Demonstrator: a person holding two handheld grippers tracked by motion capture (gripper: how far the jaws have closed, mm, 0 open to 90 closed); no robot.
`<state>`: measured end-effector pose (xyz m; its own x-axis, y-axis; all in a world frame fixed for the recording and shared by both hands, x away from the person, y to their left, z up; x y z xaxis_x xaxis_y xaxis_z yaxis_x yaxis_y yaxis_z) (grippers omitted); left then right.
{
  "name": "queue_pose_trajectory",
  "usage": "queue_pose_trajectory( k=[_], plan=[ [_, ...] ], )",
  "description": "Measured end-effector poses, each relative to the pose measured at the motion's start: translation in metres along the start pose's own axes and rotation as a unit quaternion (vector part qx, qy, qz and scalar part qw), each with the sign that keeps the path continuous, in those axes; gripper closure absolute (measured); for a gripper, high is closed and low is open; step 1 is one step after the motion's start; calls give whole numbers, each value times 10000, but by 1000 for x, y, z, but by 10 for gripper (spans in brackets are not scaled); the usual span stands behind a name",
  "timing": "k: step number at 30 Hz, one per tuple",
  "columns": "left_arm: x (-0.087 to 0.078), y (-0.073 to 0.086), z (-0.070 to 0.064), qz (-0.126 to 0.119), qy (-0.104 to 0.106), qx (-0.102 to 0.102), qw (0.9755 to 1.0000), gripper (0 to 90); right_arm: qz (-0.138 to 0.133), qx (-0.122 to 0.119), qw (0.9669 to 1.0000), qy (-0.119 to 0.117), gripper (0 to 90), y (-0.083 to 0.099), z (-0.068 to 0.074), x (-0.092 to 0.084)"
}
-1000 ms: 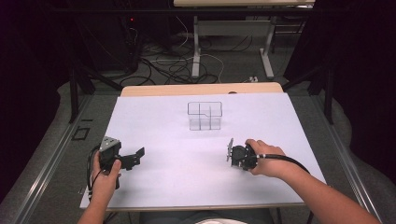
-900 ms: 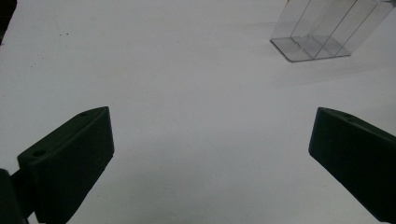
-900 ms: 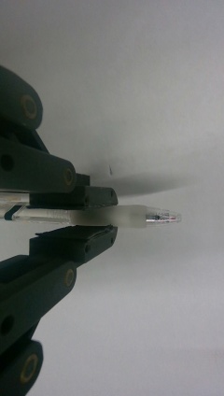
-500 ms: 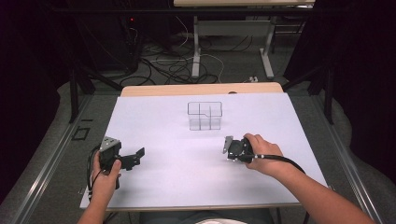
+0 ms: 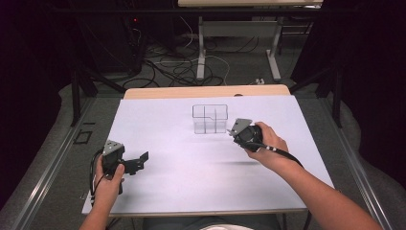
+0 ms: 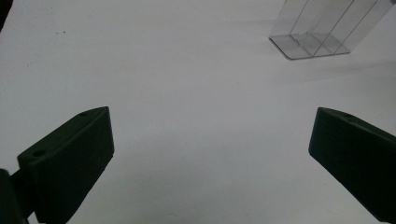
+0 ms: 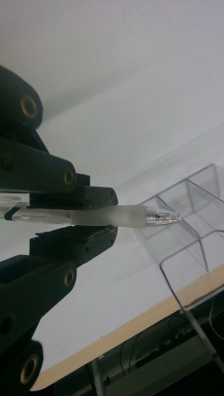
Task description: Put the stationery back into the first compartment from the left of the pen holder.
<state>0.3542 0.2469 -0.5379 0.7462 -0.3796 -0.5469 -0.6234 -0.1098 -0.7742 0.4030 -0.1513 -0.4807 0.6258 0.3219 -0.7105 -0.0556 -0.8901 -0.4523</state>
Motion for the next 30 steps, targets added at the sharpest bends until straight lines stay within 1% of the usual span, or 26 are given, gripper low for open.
queue_pose_trajectory(
  k=[2,3,4,7,9,10,12,13,16,18,21,24,26,28,30],
  plan=[
    [0,0,0,16,-9,3,10000,0,-107,48,9999,51,803,-2,-3,-1],
    [0,0,0,16,-9,3,10000,0,-218,111,9996,103,803,-3,-5,-1],
    [0,0,0,13,-6,0,10000,0,-209,114,9997,106,803,-4,-6,-1],
    [0,0,0,17,2,17,10000,0,-357,248,9990,127,803,-7,-13,-1],
    [1,0,0,8,7,16,10000,0,-432,386,9983,72,802,-8,-17,-1],
    [1,0,0,13,7,16,10000,0,-463,422,9980,90,803,-9,-18,-1],
    [1,0,0,8,7,14,10000,0,-577,558,9968,21,802,-11,-20,0],
    [1,0,0,8,5,14,10000,0,-614,582,9964,5,802,-12,-21,0],
    [1,0,0,9,9,17,10000,0,-816,721,9940,-92,801,-15,-25,1],
    [1,0,0,11,10,20,10000,0,-1055,868,9905,-139,802,-17,-27,2],
    [1,0,0,23,8,25,10000,0,-1426,1049,9842,-38,802,-21,-30,2],
    [0,0,1,36,9,44,10000,0,-1648,1249,9784,-10,802,-24,-33,2],
    [0,0,1,37,10,48,10000,0,-1762,1347,9751,35,802,-27,-35,2],
    [0,0,1,39,14,51,10000,0,-1865,1488,9711,31,803,-28,-36,3],
    [0,0,0,38,18,53,10000,0,-1928,1554,9688,37,802,-29,-38,5]
  ],
)
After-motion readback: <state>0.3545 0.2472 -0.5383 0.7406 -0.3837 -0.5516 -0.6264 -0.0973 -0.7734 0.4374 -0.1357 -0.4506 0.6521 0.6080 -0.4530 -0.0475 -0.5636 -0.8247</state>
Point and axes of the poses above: each handheld gripper's, and its own axes: x roughly forward along the jaws, y roughly out of its underside, z roughly to its left, the point moved 3 cm from there along x, roughly forward along the jaws, and after that the axes turned 12 degrees about -x, right-handed, at the moved point
